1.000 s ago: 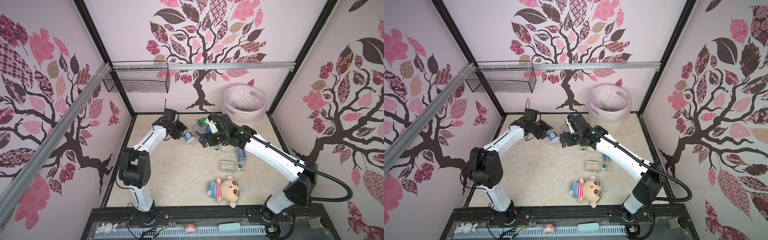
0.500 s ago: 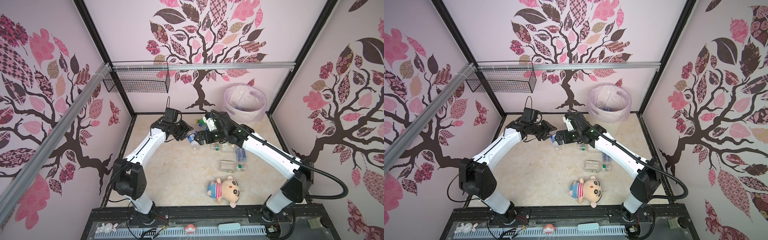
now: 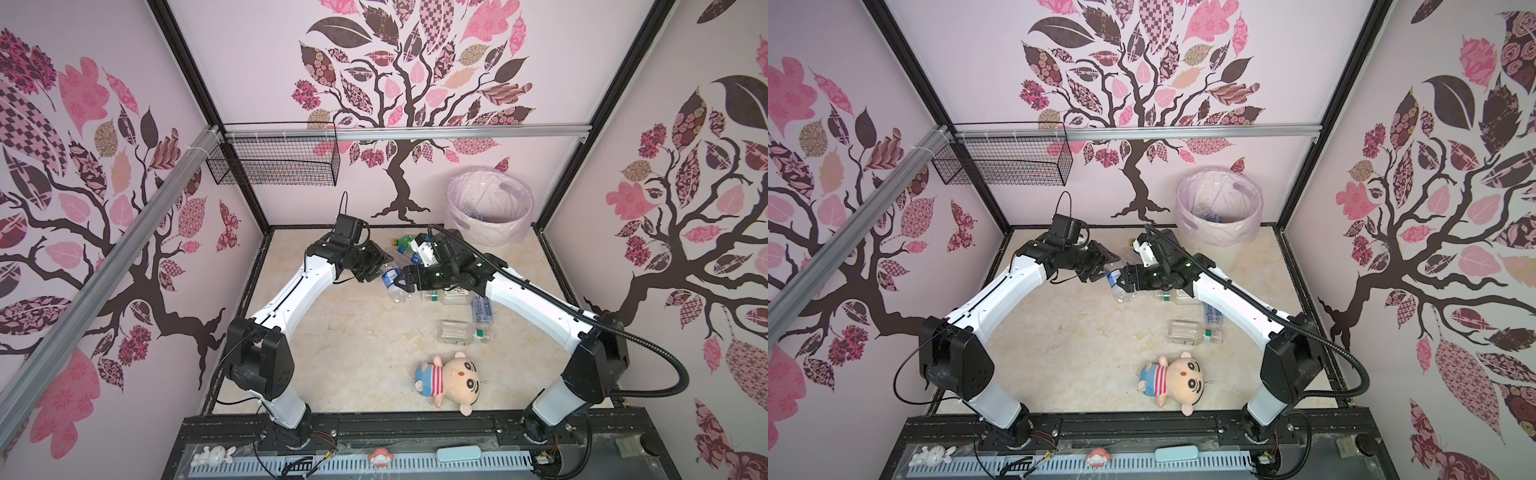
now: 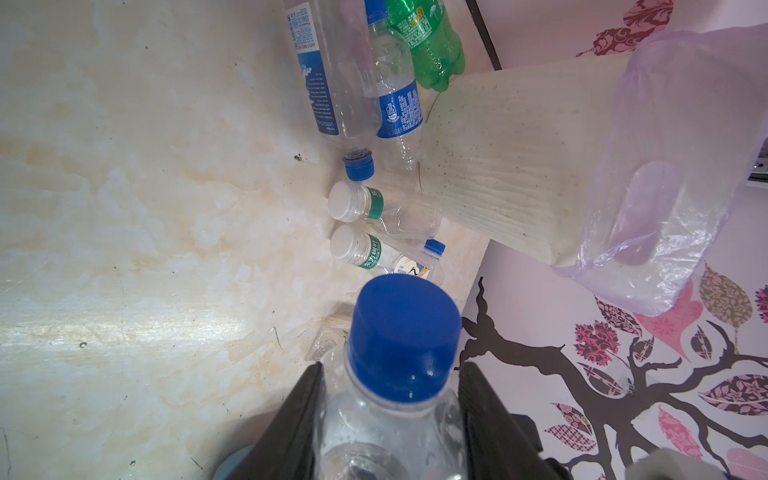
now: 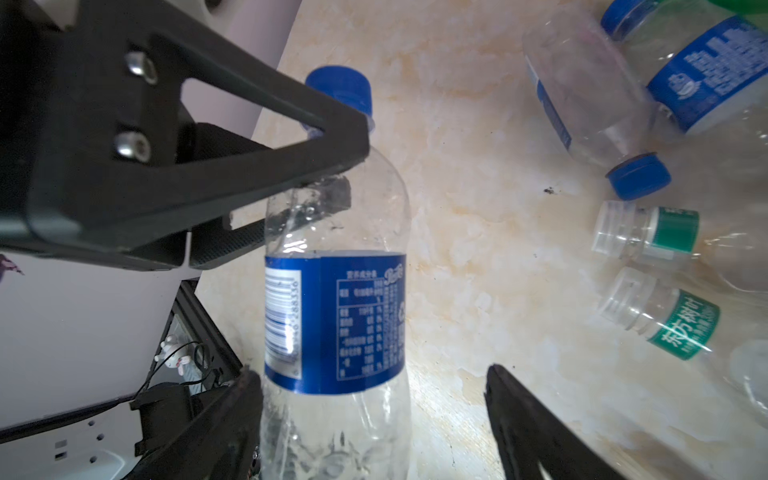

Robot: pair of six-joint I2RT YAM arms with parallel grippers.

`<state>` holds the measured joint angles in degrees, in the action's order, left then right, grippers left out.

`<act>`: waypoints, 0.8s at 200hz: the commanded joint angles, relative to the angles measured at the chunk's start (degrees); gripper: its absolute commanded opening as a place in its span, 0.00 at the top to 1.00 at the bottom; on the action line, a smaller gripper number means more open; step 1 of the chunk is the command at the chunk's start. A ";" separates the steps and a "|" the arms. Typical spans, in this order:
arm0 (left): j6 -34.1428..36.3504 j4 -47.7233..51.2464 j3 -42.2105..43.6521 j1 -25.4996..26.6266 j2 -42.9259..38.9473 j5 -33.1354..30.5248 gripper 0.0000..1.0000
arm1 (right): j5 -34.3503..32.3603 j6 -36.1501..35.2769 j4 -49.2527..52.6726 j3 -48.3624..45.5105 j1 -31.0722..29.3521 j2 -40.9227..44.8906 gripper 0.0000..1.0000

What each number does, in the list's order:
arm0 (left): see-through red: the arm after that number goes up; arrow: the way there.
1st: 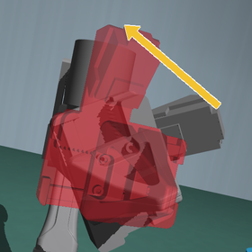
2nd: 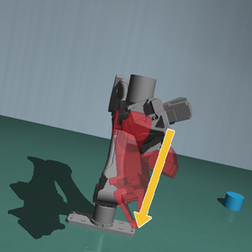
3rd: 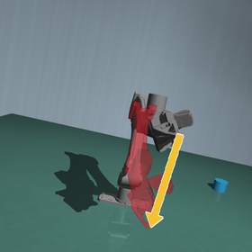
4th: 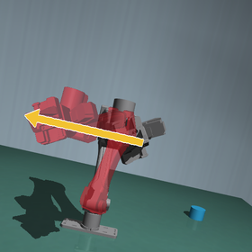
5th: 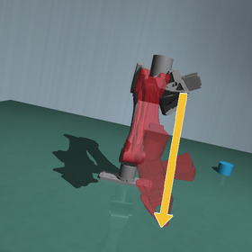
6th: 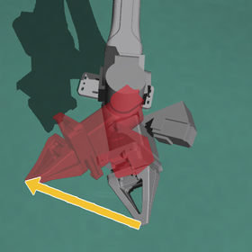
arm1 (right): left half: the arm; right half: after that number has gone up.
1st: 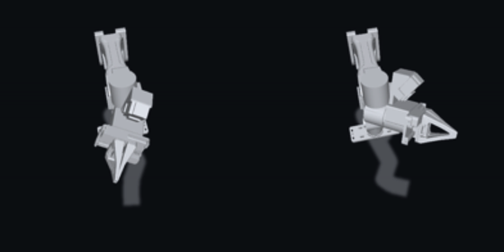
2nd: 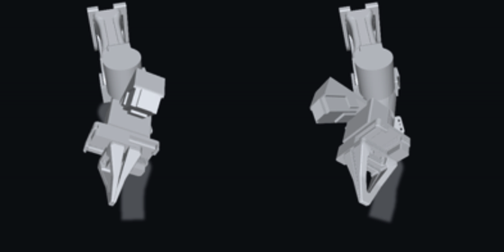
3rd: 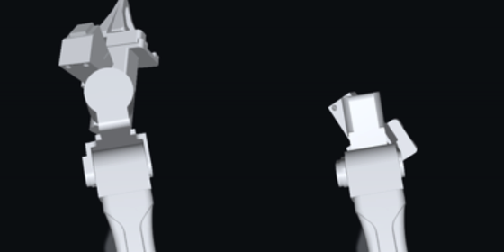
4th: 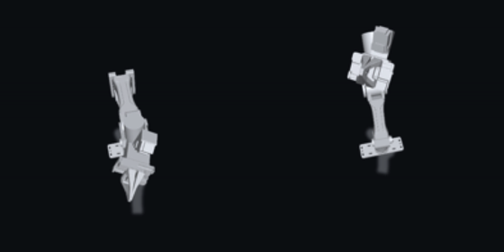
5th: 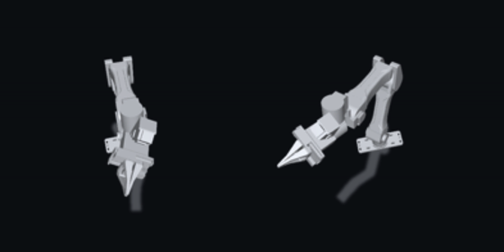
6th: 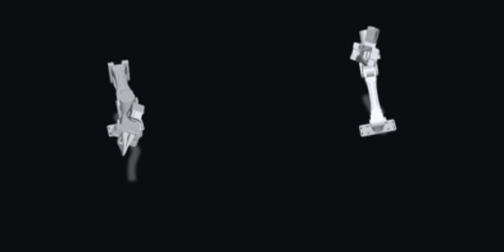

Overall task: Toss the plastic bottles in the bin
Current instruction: 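Lift the bottle with the left gripper while the right gripper grasps its body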

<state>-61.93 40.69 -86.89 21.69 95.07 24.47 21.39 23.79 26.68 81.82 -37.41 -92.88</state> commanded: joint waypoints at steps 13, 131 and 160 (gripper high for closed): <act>-0.41 0.27 -3.10 1.52 -1.24 -0.94 0.52 | 7.00 2.37 -5.41 -3.30 -0.29 1.03 0.19; -0.94 0.51 -4.78 1.66 -2.19 -3.04 0.44 | 6.98 3.99 -4.92 0.15 -0.27 0.22 0.50; -1.08 2.58 -8.92 0.95 -1.90 -3.55 0.33 | 3.48 3.57 -2.18 2.93 0.60 1.55 0.52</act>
<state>-63.44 42.06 -90.48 23.33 94.76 22.13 27.66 28.10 22.55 80.47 -37.47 -92.90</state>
